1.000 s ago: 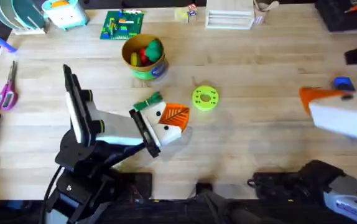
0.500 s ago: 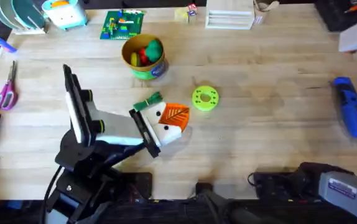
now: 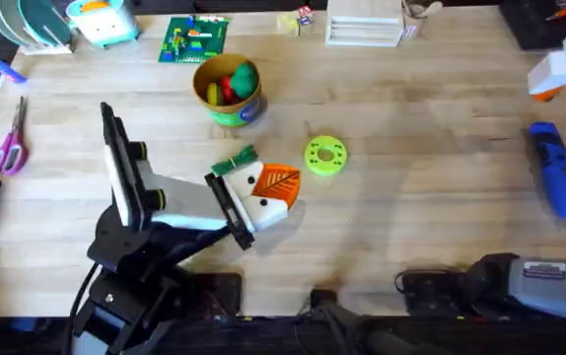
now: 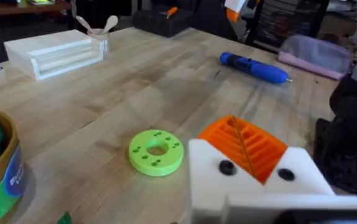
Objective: Pick up the gripper from the table and insert it into the empty holder that is missing its gripper. Then pick up a screw, insert it into the mounting hole, and use the screwdriver to tighten it. Finally, clean up the table by picking up the vegetable and placing it into the bucket.
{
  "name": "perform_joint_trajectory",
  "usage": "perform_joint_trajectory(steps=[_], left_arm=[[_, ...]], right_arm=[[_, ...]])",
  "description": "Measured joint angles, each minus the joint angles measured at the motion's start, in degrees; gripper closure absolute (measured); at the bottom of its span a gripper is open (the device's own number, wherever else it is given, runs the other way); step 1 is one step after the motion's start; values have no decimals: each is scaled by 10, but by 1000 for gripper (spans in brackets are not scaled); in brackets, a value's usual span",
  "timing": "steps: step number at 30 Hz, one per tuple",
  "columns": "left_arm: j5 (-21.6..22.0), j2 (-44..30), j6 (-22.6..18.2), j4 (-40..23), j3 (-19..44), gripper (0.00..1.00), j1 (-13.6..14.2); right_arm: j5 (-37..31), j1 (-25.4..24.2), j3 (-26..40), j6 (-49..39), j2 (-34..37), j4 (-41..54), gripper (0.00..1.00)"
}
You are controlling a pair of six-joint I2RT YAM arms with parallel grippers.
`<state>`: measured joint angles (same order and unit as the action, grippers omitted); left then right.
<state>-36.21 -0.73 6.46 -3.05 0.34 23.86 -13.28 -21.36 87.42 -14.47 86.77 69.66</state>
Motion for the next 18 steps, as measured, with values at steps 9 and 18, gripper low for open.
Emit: perform_joint_trajectory(steps=[9, 18], left_arm=[[0, 0, 0, 0, 0, 985, 0], [0, 0, 0, 0, 0, 985, 0]], right_arm=[[50, -120, 0, -54, 56, -17, 9], [125, -225, 0, -137, 129, -19, 9]])
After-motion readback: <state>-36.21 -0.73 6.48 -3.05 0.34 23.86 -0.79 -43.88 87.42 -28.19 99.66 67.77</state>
